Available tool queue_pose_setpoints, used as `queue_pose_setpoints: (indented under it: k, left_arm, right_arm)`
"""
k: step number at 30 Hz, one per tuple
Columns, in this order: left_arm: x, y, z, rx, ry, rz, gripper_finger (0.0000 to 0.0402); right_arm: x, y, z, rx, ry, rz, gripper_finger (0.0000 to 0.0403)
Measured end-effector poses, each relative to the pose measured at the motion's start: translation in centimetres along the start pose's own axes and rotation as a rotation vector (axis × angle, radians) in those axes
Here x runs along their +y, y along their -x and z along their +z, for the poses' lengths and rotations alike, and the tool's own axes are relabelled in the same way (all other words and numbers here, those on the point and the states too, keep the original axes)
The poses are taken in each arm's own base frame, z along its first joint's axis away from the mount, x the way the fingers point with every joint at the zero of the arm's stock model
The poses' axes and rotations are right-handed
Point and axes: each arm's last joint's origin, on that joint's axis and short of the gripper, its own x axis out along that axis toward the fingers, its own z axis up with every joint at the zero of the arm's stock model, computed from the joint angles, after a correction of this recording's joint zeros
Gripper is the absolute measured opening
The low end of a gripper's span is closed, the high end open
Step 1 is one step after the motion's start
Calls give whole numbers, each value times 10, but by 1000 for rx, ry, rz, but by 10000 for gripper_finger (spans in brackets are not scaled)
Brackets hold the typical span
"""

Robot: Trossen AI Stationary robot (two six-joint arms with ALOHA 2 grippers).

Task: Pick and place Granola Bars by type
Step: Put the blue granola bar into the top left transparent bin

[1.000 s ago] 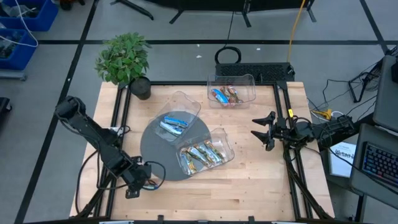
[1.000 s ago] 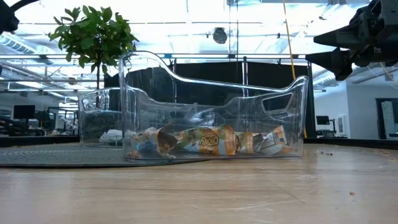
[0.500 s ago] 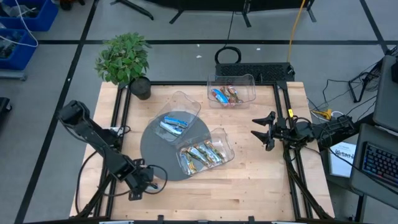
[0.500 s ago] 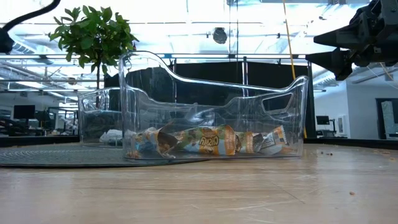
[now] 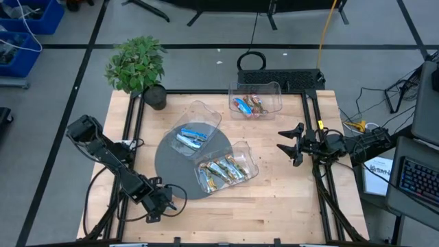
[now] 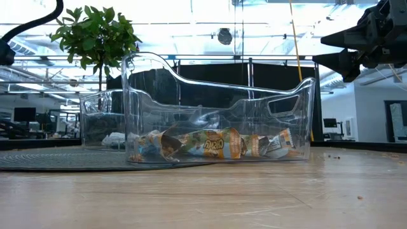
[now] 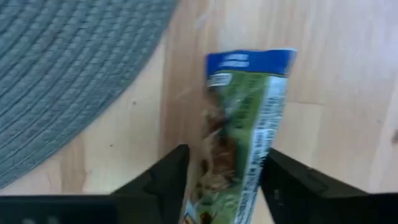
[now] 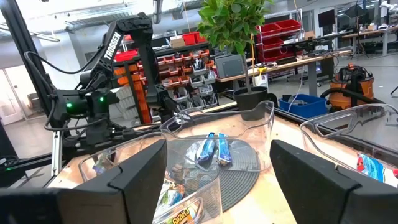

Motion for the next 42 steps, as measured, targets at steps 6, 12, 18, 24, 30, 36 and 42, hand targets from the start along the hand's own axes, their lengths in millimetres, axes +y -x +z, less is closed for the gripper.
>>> queue_pose_setpoints:
  k: [6,12,18,24,30,36,42]
  left_arm:
    - [2,-1,0,-36,6,46,81]
    - [1,0,4,-105,-30,62,12]
    - [3,10,13,-147,25,91,12]
    - [0,53,25,-258,65,113,12]
    - [4,96,36,-359,52,149,9]
    - [12,141,52,-448,5,236,8]
    - [19,195,71,-563,-45,358,8]
  right_arm:
    - [0,0,0,0,0,0,279]
    - [0,0,0,0,0,0,279]
    - [0,0,0,0,0,0,279]
    - [0,0,0,0,0,0,279]
    - [0,0,0,0,0,0,279]
    - [0,0,0,0,0,0,279]
    - [0,0,0,0,0,0,279]
